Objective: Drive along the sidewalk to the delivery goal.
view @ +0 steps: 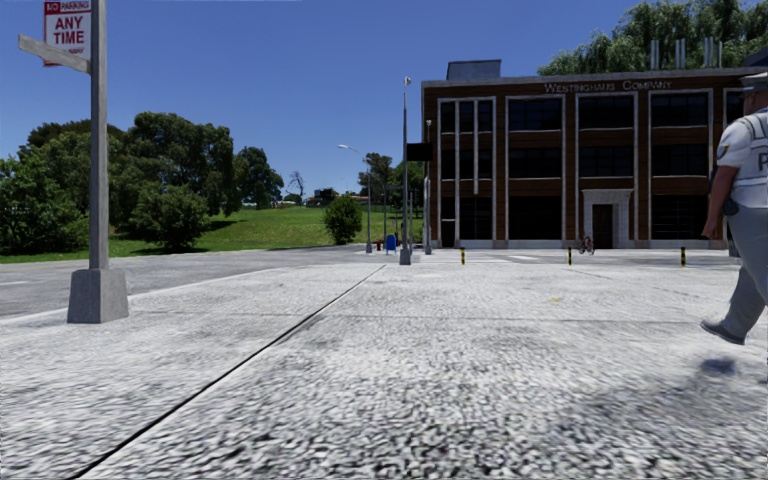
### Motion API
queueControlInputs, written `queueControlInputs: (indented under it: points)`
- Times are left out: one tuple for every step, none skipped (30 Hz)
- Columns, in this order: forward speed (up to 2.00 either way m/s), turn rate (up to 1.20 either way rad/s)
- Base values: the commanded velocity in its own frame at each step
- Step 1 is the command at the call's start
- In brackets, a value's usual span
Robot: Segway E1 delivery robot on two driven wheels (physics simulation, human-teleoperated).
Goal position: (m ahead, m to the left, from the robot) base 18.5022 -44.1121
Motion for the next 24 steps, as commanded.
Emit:
queueControlInputs:
  points:
    - [2.0, 0.0]
    - [2.0, 0.0]
    - [2.0, 0.0]
    - [2.0, 0.0]
    - [2.0, 0.0]
    - [2.0, 0.0]
    - [2.0, 0.0]
    - [2.0, 0.0]
    - [2.0, 0.0]
    - [2.0, 0.0]
    - [2.0, 0.0]
    - [2.0, 0.0]
    - [2.0, 0.0]
    - [2.0, 0.0]
    - [2.0, 0.0]
    - [2.0, 0.0]
    - [2.0, 0.0]
    - [2.0, 0.0]
    - [2.0, 0.0]
    - [2.0, 0.0]
    - [2.0, 0.0]
    - [2.0, 0.0]
    - [2.0, 0.0]
    - [2.0, 0.0]
